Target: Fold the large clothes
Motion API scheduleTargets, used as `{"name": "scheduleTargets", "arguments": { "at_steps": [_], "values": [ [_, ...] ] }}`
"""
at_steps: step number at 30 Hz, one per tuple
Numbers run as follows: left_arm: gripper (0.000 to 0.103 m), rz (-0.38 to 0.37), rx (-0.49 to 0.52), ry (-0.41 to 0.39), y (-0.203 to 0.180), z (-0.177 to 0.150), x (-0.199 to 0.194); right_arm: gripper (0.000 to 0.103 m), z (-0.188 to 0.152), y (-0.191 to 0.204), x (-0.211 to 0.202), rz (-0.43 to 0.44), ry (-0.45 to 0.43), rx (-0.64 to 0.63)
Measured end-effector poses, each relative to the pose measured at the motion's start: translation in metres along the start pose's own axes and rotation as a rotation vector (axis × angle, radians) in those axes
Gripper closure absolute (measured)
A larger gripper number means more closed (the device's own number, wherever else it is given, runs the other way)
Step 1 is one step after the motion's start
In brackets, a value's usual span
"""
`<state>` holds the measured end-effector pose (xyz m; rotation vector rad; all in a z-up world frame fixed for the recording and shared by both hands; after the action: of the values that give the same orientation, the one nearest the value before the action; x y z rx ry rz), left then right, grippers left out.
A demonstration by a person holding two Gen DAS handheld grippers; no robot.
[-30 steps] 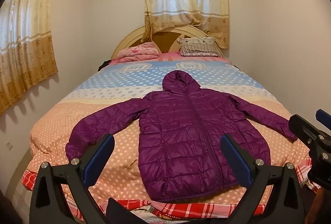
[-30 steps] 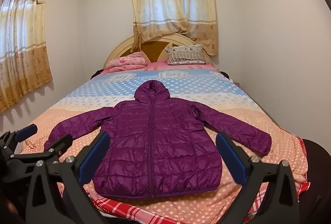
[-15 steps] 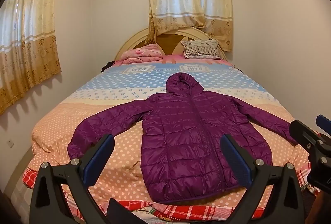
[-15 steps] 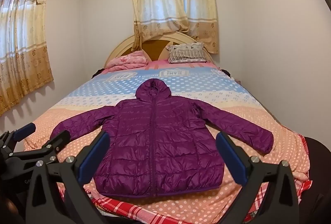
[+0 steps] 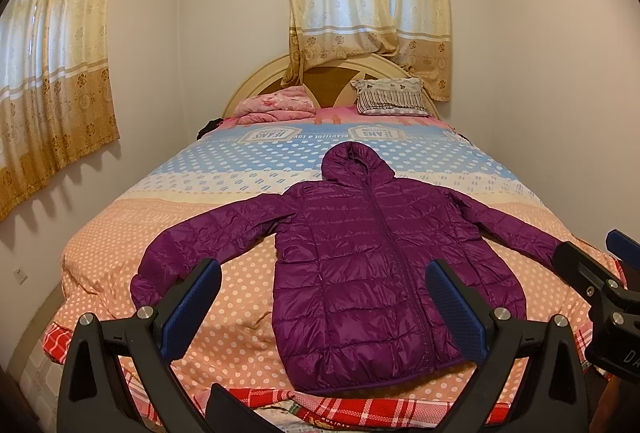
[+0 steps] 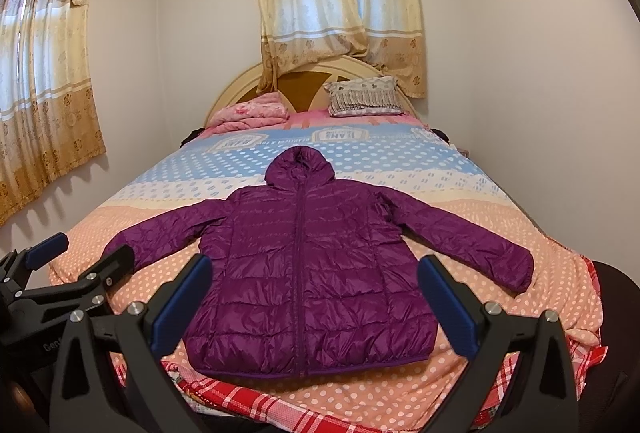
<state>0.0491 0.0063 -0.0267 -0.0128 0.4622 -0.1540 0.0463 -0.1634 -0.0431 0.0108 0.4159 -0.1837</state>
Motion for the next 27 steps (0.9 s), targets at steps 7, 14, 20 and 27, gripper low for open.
{"name": "scheduleTargets", "arguments": {
  "at_steps": [7, 14, 20, 27],
  "values": [
    [0.001, 0.0, 0.0, 0.002, 0.0006, 0.0012, 0.0002, 0.0, -0.0001, -0.0005, 0.0001, 0.002, 0.0, 0.001],
    [0.001, 0.0, 0.002, 0.002, -0.0008, 0.0007, 0.0005, 0.0, -0.0018, -0.0002, 0.0006, 0.006, 0.006, 0.002],
    [0.001, 0.002, 0.002, 0.003, -0.0005, 0.0025, 0.0008, 0.0, -0.0019, 0.0009, 0.0015, 0.007, 0.008, 0.004],
    [0.001, 0.001, 0.002, 0.003, -0.0009, 0.0023, 0.0006, 0.0, -0.0018, 0.0004, 0.0017, 0.01, 0.011, 0.005]
  ]
}}
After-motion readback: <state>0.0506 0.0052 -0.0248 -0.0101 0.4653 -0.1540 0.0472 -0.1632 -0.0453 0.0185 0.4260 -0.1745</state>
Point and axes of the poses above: each gripper's, at about its wrist camera, not at the fingertips, and x roughly the way its jaws point, y to its left, z to its top, the point moved 6 cm from there along x, roughly the way its jaws point, and after that the axes turned 9 degrees about -z, right-handed, at the moved point
